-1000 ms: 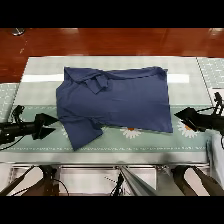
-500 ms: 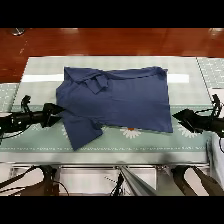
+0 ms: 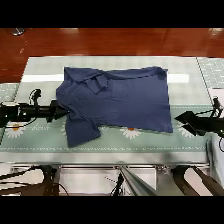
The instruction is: Fold the shirts.
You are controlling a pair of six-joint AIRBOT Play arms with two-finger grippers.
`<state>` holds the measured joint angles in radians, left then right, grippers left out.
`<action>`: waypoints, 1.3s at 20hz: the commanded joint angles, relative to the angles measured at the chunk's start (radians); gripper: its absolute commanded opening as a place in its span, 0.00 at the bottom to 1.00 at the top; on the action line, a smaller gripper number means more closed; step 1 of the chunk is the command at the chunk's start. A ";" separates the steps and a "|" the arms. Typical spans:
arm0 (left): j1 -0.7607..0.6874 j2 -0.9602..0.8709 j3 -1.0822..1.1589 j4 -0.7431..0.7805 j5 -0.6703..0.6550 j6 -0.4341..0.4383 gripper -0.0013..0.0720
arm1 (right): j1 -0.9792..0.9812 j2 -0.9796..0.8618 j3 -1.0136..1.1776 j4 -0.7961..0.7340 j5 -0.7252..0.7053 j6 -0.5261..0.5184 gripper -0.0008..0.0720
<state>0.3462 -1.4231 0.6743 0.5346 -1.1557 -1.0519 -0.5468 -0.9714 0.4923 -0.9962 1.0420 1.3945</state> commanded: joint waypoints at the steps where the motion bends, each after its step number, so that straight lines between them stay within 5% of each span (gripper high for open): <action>1: -0.004 -0.009 0.025 -0.004 -0.024 0.003 0.04 | 0.009 -0.119 0.001 0.004 0.042 0.016 0.86; 6: -0.004 -0.009 0.024 -0.004 -0.033 0.000 0.04 | 0.119 -0.246 0.002 0.185 0.024 -0.086 0.83; 7: -0.006 -0.009 0.025 -0.004 -0.034 0.000 0.04 | 0.154 -0.254 0.010 0.203 0.007 -0.103 0.64; 8: -0.009 -0.009 0.025 -0.004 -0.035 0.000 0.04 | 0.192 -0.256 0.025 0.212 -0.008 -0.120 0.24; 9: -0.010 -0.009 0.025 -0.005 -0.035 0.000 0.04 | 0.216 -0.254 0.053 0.221 -0.006 -0.140 0.04; 14: -0.010 0.104 0.176 -0.109 -0.076 0.000 0.04 | 0.245 -0.227 0.485 0.228 0.167 -0.108 0.04; 17: -0.015 0.261 0.404 -0.327 -0.002 0.001 0.04 | 0.245 -0.219 0.914 0.229 0.211 -0.036 0.04; 19: -0.031 0.373 0.583 -0.318 0.085 0.003 0.04 | 0.244 -0.216 1.179 0.215 0.249 -0.013 0.04; 21: -0.027 0.476 0.753 -0.155 0.164 -0.042 0.04 | 0.244 -0.183 1.395 0.124 0.303 0.018 0.04; 24: -0.026 0.623 0.959 0.369 0.187 -0.315 0.04 | 0.244 -0.051 1.475 -0.068 0.397 0.061 0.04; 26: -0.026 0.724 1.008 0.534 0.186 -0.406 0.04 | 0.244 0.053 1.475 -0.140 0.422 0.079 0.04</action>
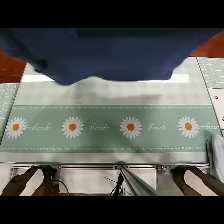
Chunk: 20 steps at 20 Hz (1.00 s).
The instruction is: Fold the shirts.
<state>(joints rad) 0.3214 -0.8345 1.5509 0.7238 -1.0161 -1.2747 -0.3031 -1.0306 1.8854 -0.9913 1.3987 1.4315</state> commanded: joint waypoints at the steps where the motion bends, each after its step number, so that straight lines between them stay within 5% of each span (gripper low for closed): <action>1: -0.001 0.185 0.134 0.373 0.043 -0.186 0.04 | 0.000 0.164 0.082 -0.146 0.073 0.045 0.04; 8: 0.001 0.443 0.133 0.631 -0.214 -0.187 0.04 | 0.002 0.401 0.082 -0.231 0.182 0.102 0.04; 11: -0.035 0.475 0.101 0.723 -0.276 -0.253 0.04 | 0.002 0.417 0.072 -0.269 0.232 0.130 0.04; 15: -0.066 0.443 -0.094 0.673 -0.269 -0.257 0.04 | 0.001 0.416 -0.114 -0.203 0.236 0.141 0.04; 20: -0.066 0.259 -0.399 0.402 -0.163 -0.193 0.04 | 0.002 0.354 -0.473 -0.171 0.077 0.108 0.04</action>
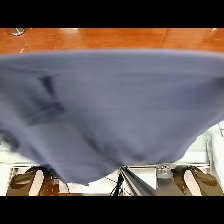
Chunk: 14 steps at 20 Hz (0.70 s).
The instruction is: Fold the shirts.
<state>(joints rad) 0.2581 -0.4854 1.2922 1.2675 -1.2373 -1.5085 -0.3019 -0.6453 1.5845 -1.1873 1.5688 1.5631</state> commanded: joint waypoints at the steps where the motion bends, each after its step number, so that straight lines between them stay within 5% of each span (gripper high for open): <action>1: -0.003 -0.162 -0.164 -0.195 0.063 0.071 0.04 | 0.000 -0.067 -0.225 0.045 -0.137 -0.061 0.04; 8: -0.159 -0.736 -0.072 -0.256 0.309 0.109 0.04 | 0.021 -0.528 -0.291 0.280 -0.459 -0.260 0.04; 14: -0.227 -1.133 0.228 -0.275 0.343 0.037 0.04 | 0.087 -0.963 -0.002 0.280 -0.580 -0.202 0.04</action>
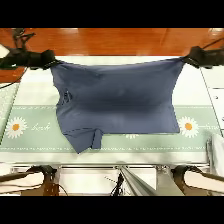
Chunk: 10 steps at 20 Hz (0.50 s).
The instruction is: Fold the shirts.
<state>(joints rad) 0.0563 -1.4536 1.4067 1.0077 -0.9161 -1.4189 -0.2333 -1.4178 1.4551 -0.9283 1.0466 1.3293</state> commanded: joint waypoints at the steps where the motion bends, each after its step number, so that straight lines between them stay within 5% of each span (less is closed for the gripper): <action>1: -0.025 -0.192 0.133 -0.015 0.022 -0.080 0.04 | 0.019 -0.243 0.173 0.022 -0.049 0.068 0.04; 6: -0.003 -0.216 0.139 -0.014 -0.047 -0.046 0.04 | 0.016 -0.365 0.258 0.020 0.056 0.108 0.04; 10: 0.048 -0.198 0.139 -0.013 -0.277 -0.002 0.04 | -0.034 -0.362 0.263 0.006 0.228 0.064 0.04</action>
<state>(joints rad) 0.0757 -1.6505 1.5398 0.9939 -1.0298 -1.4467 -0.2398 -1.7603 1.7016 -0.9146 1.1484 1.4128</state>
